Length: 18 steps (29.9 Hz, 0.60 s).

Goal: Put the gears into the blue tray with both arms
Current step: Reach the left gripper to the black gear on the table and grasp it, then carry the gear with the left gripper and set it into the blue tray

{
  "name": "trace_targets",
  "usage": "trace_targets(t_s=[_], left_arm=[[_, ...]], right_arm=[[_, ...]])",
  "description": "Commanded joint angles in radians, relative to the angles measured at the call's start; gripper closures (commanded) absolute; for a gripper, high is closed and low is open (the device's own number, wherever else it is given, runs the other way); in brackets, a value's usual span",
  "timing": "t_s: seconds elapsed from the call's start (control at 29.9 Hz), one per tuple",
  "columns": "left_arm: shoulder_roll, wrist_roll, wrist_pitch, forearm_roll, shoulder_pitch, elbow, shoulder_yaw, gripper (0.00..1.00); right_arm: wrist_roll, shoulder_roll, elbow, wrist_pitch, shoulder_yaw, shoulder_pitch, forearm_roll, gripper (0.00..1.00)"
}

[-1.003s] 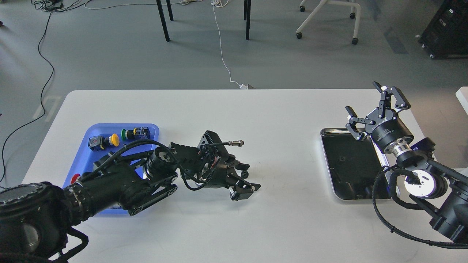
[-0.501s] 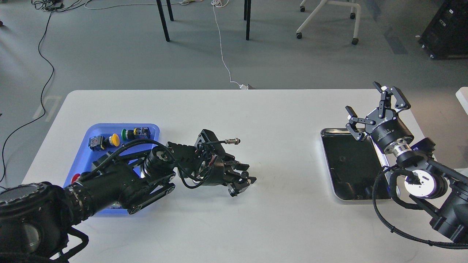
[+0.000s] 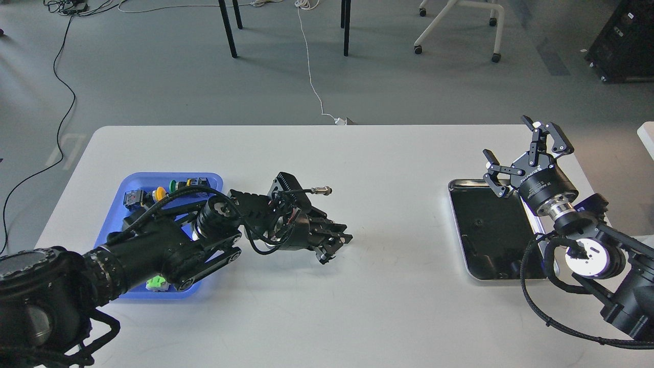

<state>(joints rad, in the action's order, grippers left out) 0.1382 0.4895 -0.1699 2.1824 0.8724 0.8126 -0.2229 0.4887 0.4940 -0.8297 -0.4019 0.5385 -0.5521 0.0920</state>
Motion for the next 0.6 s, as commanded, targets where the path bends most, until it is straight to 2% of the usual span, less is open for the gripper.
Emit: trace_targets(t_s=[0.0, 0.13, 0.3, 0.43, 0.57], left_arm=[[0.081, -0.001, -0.003, -0.001, 0.072, 0.019, 0.002, 0.88], [0.196, -0.001, -0.005, -0.001, 0.097, 0.059, 0.002, 0.87], [0.412, -0.001, -0.007, -0.001, 0.076, 0.155, -0.003, 0.87], [0.585, -0.001, -0.01, -0.001, -0.01, 0.276, -0.004, 0.87], [0.692, -0.001, -0.005, -0.001, -0.059, 0.309, -0.004, 0.87]], right_arm=[[0.0, -0.002, 0.0, 0.002, 0.0, 0.0, 0.0, 0.03], [0.0, -0.005, 0.0, 0.002, 0.0, -0.002, 0.0, 0.03], [0.0, -0.009, 0.0, 0.002, 0.0, -0.005, -0.002, 0.03], [0.0, -0.014, 0.0, 0.002, -0.002, -0.008, -0.002, 0.03], [0.0, -0.015, 0.0, 0.002, -0.002, -0.008, -0.003, 0.03]])
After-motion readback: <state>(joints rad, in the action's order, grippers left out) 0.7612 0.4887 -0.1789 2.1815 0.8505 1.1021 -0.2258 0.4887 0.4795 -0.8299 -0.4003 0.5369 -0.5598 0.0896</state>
